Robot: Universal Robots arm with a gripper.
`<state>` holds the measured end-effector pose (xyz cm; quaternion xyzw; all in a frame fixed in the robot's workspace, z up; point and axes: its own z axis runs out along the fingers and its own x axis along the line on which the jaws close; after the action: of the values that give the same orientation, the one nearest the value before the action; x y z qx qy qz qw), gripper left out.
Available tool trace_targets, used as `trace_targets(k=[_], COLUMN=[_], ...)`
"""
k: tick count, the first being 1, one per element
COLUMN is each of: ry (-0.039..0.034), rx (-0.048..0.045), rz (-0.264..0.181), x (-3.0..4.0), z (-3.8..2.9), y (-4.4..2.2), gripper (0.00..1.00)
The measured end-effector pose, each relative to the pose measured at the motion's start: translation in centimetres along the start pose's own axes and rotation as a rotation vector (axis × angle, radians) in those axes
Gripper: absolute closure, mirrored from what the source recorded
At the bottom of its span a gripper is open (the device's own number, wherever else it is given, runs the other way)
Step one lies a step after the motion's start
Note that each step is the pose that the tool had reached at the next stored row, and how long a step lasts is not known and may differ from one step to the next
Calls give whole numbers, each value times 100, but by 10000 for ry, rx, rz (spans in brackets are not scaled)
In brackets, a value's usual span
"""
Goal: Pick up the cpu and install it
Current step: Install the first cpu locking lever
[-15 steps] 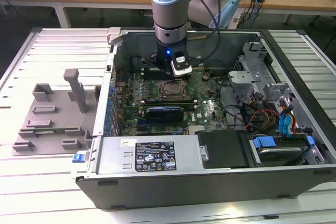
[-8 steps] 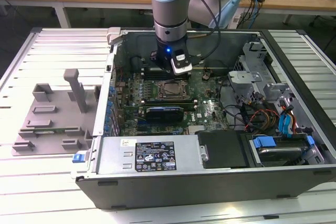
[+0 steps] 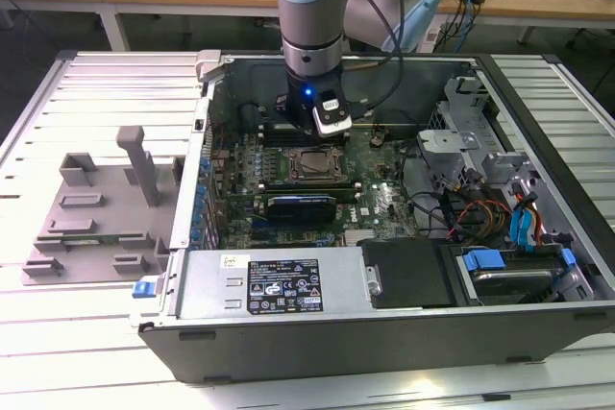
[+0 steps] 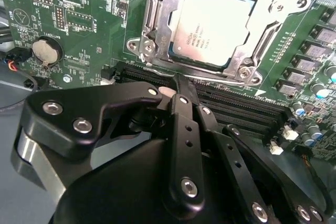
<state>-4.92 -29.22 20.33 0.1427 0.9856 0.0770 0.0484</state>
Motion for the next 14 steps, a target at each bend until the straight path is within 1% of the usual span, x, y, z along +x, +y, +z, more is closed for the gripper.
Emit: trace_targets(k=[1, 2, 3, 7, 9, 10, 12, 14], ry=[-15, -36, -50, -52, -54, -52, -54, -67], rx=[56, 132, 172, 177, 173, 177, 185, 221], rz=[-6, -11, -15, -9, -10, -11, -13, -15], x=[0, 1, 1, -2, -6, -10, -14, -15], z=[10, 20, 34, 38, 1, -53, -109, -129], y=[-1, -4, -4, 5, 12, 21, 30, 34], gripper=[89, 89, 89, 89, 89, 89, 89, 89])
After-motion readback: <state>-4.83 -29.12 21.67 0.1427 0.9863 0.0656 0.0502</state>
